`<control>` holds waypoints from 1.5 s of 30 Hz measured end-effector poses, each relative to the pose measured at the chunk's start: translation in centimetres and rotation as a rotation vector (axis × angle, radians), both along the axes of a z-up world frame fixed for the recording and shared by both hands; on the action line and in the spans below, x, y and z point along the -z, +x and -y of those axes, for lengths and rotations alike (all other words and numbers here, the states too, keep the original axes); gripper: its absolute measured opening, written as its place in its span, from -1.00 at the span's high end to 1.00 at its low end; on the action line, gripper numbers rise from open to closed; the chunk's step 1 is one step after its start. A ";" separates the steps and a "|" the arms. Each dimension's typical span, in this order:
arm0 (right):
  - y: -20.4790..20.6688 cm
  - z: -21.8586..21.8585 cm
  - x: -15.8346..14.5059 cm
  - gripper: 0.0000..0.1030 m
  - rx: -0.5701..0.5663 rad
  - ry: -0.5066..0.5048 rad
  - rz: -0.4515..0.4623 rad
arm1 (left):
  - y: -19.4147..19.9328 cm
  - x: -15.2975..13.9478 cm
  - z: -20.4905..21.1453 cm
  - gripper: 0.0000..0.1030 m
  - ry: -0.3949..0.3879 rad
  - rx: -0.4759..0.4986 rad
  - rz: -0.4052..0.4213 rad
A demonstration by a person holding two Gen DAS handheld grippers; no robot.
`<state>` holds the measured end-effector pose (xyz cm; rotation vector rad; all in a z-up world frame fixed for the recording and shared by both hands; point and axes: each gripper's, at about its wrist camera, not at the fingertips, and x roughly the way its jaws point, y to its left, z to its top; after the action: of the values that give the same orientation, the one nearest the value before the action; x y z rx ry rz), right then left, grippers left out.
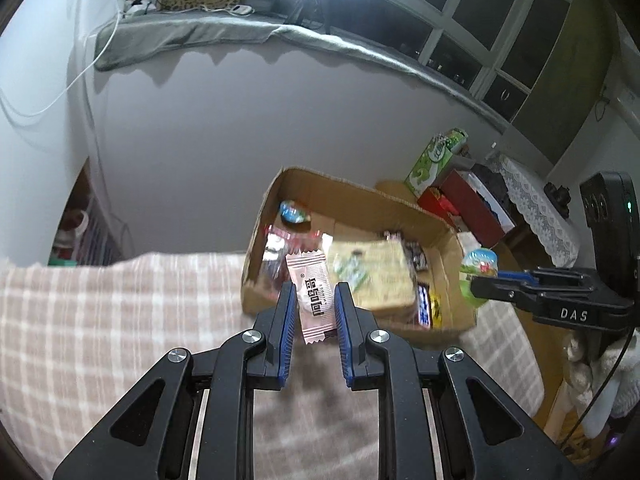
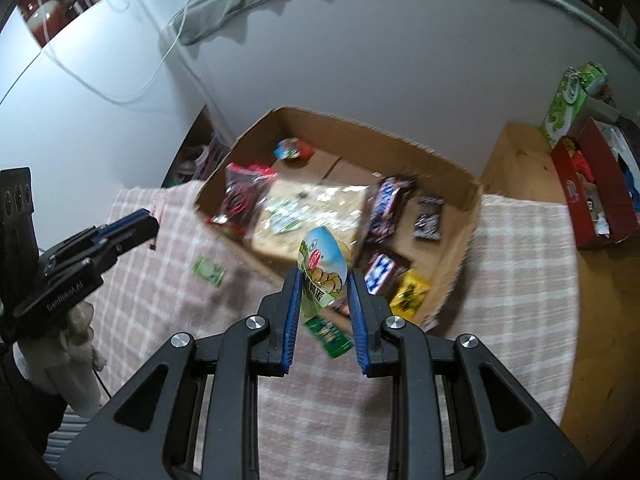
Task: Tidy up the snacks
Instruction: 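Carry both snacks over the box and open both tools to drop them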
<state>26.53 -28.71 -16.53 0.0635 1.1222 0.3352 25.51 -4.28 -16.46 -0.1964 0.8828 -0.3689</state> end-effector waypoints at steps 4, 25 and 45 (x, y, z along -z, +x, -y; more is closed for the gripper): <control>0.9 0.9 0.1 0.53 0.019 -0.009 0.007 | 1.7 -0.3 0.8 0.66 -0.003 0.014 0.003; 3.6 2.0 2.1 0.53 0.039 -0.060 -0.009 | 5.3 -0.4 4.5 0.65 0.078 0.081 -0.011; 3.9 1.7 3.3 -0.34 0.054 -0.090 -0.024 | 5.3 -0.3 5.0 0.21 0.120 0.079 -0.004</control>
<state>30.46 -30.46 -19.82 0.0181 1.1555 0.2358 30.78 -9.30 -16.16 -0.0518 0.9152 -0.3874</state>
